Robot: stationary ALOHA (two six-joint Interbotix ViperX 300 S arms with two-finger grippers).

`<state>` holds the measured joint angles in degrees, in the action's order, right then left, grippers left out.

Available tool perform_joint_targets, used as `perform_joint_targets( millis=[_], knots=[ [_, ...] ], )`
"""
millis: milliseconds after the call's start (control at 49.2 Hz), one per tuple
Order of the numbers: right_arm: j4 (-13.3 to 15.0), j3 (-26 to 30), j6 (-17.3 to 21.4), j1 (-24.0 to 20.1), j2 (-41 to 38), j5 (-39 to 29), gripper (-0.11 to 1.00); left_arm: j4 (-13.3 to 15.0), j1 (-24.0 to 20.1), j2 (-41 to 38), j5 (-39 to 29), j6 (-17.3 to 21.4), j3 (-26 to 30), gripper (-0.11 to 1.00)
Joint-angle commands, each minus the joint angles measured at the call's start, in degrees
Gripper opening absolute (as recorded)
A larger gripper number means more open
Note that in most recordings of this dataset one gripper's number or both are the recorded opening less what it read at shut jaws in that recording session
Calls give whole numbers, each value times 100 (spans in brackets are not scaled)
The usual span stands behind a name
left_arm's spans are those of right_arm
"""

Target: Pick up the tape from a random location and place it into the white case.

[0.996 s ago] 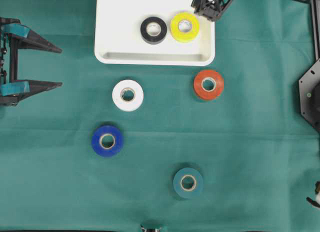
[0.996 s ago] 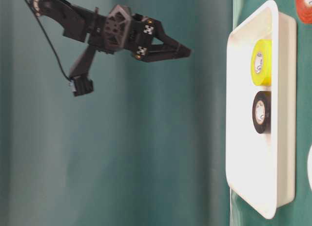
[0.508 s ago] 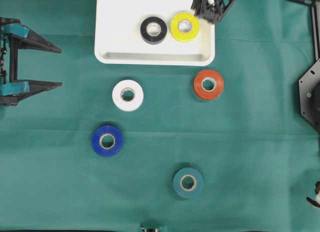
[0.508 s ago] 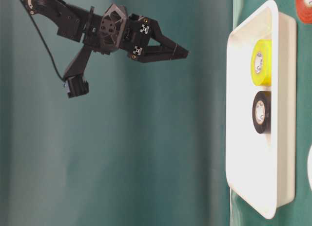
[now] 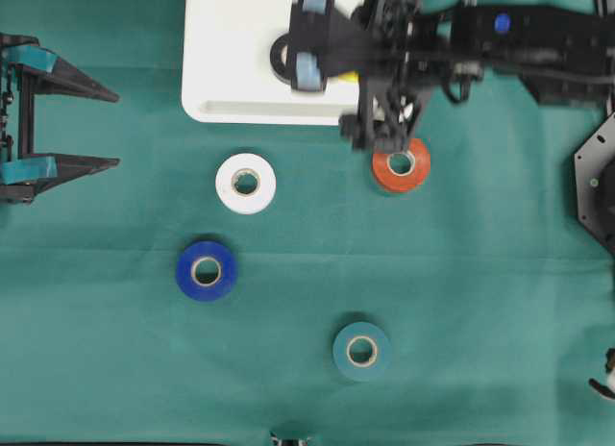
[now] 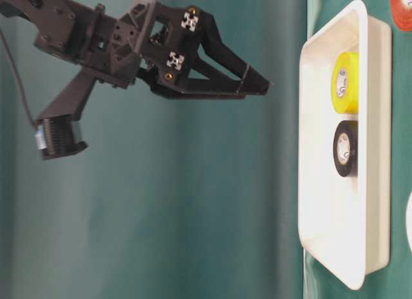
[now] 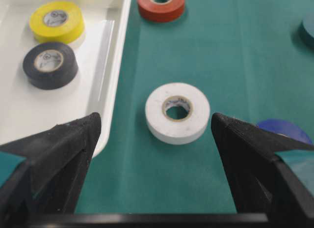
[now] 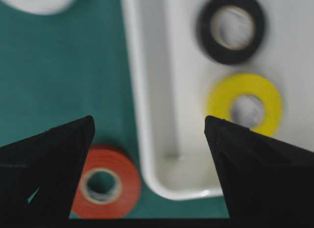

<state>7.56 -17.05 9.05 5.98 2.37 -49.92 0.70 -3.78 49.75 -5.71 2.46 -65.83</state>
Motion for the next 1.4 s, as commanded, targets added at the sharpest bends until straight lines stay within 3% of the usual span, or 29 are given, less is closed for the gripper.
perform_joint_targets(
  millis=[0, 285, 467, 1220, 1382],
  knots=[
    [0, 105, 18, -167, 141, 114, 90, 9, -18, -26, 35, -9, 70, 97],
    [18, 88, 0, -229, 211, 176, 90, 9, -18, -26, 26, -9, 62, 97],
    [18, -176, 0, -229, 650, 316, 90, 9, -18, -26, 26, -9, 62, 97],
    [0, -2944, 167, -229, 4052, 2215, 90, 9, -26, 9, 26, -9, 62, 97],
    [0, -3428, 237, -229, 4482, 2584, 90, 9, -18, 9, 26, -9, 62, 97]
  ],
)
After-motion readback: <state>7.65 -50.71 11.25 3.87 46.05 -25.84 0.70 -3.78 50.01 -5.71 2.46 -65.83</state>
